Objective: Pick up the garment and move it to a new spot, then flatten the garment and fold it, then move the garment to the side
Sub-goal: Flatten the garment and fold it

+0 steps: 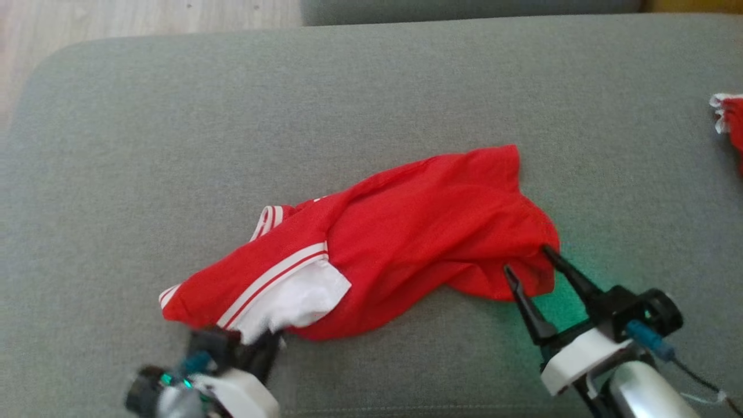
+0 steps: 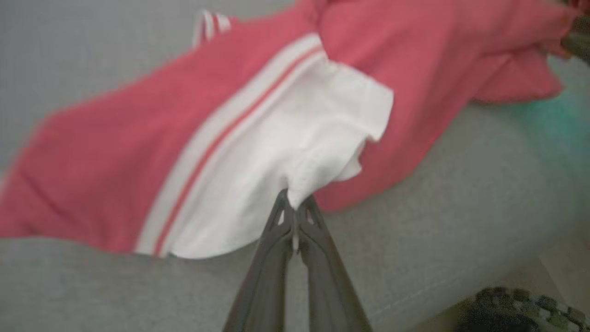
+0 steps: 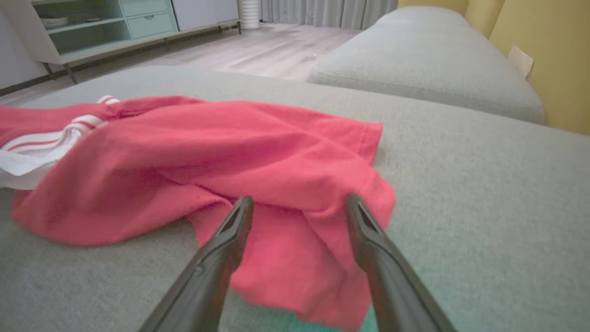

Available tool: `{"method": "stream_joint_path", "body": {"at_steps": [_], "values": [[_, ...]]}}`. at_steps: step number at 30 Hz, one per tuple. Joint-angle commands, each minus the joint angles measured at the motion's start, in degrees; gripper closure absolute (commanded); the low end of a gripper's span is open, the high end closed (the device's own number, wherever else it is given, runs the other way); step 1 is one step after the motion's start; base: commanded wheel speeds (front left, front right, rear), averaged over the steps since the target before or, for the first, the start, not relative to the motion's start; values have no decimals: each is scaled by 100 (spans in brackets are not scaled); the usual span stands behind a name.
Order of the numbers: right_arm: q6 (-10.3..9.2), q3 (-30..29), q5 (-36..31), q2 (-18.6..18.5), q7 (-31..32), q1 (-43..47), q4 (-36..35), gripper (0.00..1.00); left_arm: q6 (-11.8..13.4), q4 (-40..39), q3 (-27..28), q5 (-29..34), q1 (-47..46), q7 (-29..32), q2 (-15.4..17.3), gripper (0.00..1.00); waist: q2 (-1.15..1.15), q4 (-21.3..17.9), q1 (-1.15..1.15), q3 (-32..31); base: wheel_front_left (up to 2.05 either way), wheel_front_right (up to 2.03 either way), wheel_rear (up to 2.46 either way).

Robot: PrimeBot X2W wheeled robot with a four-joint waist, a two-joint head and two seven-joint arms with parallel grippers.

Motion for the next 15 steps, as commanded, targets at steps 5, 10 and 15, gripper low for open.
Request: {"method": "stream_joint_path", "body": {"at_steps": [5, 10, 15], "values": [[-5, -37, 459, -376, 381, -231, -585, 0, 38, -1603, 835, -224, -406, 392, 711, 100, 0, 208, 0, -136, 0, 0, 0], [-5, -121, 805, -624, 780, -627, -710, 0, -118, -1700, 1114, -332, -876, 333, 871, 100, 0, 256, 0, -47, 0, 0, 0], [-5, -126, 1171, -651, 1412, -1481, -124, 0, -238, -1205, 1222, -340, -1468, 61, 785, 100, 0, 278, 0, 179, 0, 0, 0]]}}
